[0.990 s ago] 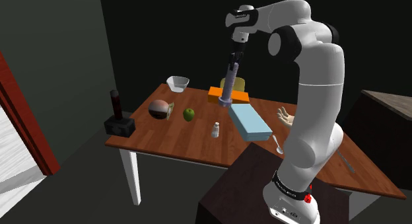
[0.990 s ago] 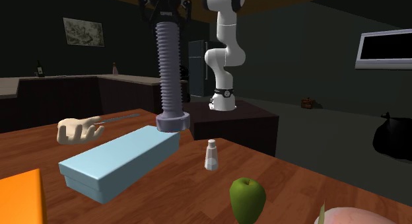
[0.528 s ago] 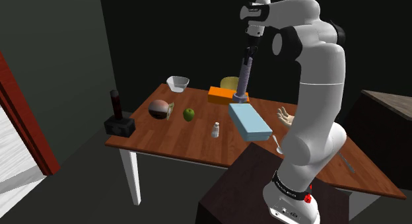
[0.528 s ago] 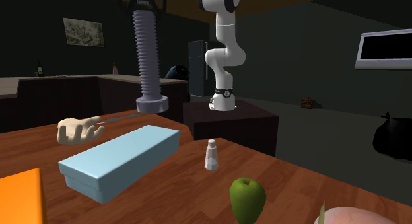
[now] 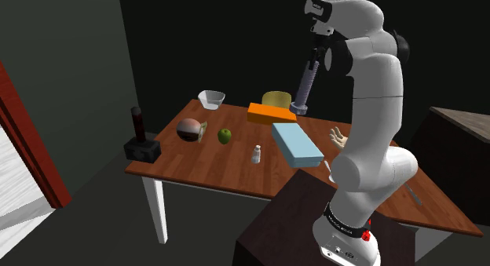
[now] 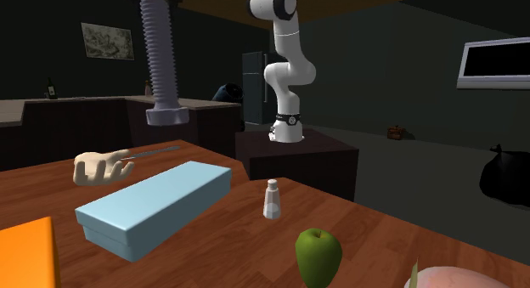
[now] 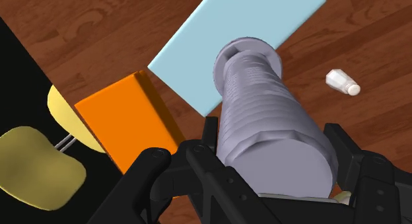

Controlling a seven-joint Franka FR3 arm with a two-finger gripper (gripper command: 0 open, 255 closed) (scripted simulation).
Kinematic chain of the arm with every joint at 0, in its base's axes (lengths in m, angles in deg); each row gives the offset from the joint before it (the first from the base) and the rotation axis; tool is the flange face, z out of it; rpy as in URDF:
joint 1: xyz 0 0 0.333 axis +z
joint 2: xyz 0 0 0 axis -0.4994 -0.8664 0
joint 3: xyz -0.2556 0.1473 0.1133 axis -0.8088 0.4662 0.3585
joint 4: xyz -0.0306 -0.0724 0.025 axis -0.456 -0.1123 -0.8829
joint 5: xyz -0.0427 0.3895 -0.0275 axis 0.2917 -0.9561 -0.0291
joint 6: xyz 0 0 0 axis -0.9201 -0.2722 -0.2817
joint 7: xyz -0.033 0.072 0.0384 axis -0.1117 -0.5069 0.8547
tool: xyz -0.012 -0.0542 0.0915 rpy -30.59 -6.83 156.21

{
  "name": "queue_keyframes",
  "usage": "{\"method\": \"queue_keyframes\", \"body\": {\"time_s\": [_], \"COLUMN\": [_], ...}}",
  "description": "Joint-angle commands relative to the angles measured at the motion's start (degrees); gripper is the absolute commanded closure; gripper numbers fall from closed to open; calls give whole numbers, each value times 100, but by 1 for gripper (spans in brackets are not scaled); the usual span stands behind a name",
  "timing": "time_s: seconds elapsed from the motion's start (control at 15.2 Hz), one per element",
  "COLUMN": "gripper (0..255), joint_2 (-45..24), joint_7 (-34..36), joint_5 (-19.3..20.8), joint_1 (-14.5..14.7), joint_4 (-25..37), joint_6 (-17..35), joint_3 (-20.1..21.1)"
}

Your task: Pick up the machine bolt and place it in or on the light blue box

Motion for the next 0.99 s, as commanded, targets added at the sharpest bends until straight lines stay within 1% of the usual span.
{"method": "queue_keyframes", "body": {"time_s": [0.0,0.07,0.46,0.92], "gripper": [255,255,255,255], "joint_2": [-254,-321,43,267], "joint_7": [-221,-258,-270,-272], "joint_5": [-136,-167,5,107], "joint_1": [-344,-426,-138,49], "joint_4": [610,755,-324,-1220], "joint_6": [-361,-439,273,948], "joint_3": [-29,-24,-62,-70]}}
